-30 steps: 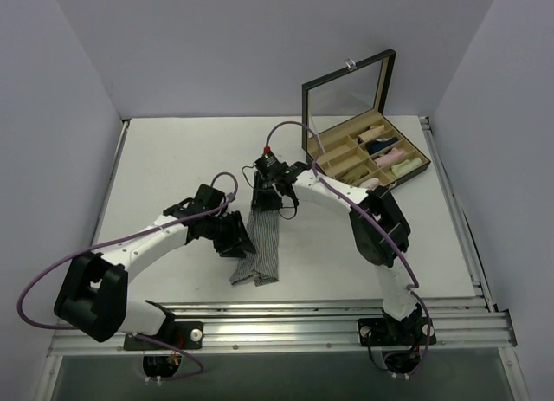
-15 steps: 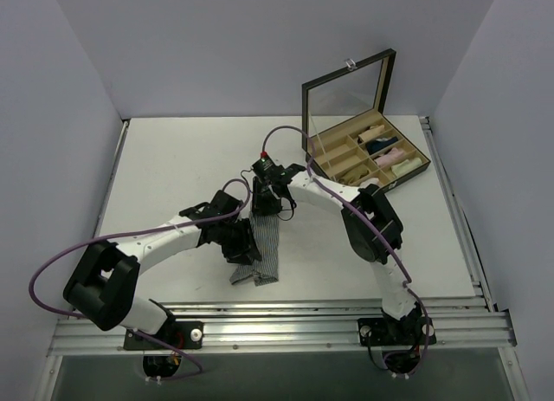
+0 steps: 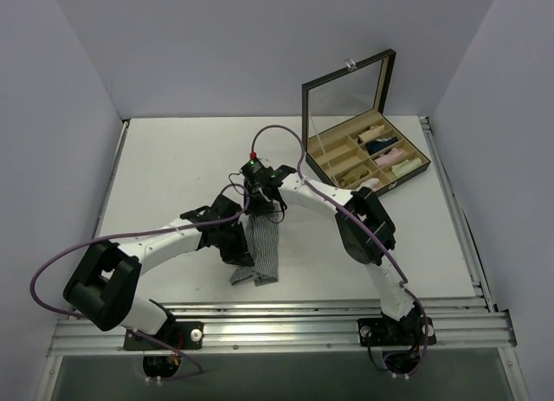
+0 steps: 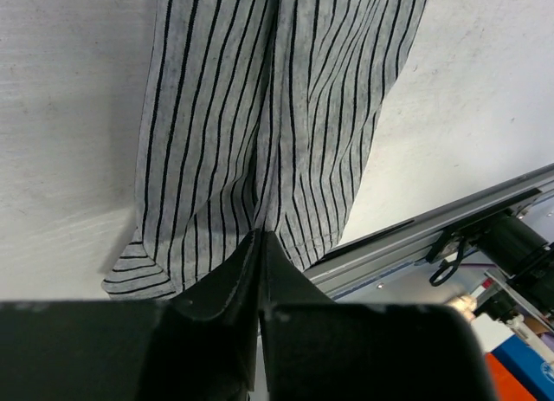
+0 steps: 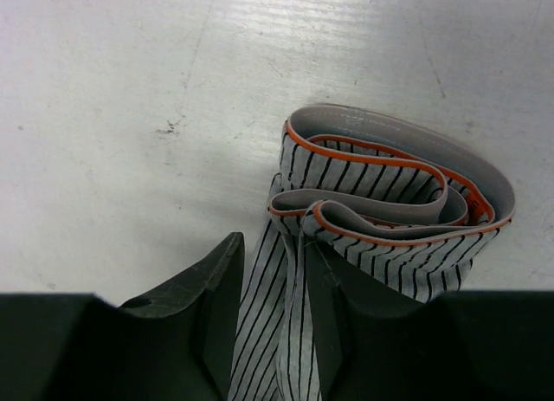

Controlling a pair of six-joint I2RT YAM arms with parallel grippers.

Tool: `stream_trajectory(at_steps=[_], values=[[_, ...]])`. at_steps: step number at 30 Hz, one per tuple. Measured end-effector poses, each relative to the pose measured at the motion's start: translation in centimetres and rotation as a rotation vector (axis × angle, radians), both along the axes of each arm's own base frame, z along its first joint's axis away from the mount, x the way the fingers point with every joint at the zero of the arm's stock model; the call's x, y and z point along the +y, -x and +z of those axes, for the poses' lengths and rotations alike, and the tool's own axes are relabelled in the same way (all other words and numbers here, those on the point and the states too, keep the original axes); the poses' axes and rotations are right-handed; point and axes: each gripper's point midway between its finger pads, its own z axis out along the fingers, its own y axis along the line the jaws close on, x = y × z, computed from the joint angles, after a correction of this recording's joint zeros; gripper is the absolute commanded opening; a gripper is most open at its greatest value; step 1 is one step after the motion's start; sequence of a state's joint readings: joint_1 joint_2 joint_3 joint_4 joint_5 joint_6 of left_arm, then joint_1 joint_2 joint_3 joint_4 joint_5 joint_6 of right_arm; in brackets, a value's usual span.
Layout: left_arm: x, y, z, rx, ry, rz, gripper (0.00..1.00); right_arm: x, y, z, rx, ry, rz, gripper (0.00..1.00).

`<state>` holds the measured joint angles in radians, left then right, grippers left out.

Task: Roll the underwear
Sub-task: Fold the underwear

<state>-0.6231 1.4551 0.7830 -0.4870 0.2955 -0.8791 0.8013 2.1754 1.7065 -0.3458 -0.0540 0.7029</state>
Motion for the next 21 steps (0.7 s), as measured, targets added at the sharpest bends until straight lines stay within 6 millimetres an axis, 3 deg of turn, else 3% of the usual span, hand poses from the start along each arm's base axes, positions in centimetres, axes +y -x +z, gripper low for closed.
stream_trajectory(at_steps=[1,8,12,21], values=[[0.0,0.0,0.0,-0.001,0.0,0.0,0.03,-0.1,0.0,-0.3,0.004,0.009,-0.003,0.27],[-0.2,0.0,0.7,-0.02,0.014,-0.003,0.02,-1.2,0.5,-2.0,0.028,0.076,-0.015,0.15],[-0.3,-0.2,1.8,-0.053,0.039,-0.002,0.02,-1.1,0.0,-1.7,0.016,0.088,-0.023,0.0],[-0.3,-0.1,3.3,-0.085,0.072,0.017,0.02,-1.3,-1.1,-0.6,-0.011,0.09,-0.042,0.0]])
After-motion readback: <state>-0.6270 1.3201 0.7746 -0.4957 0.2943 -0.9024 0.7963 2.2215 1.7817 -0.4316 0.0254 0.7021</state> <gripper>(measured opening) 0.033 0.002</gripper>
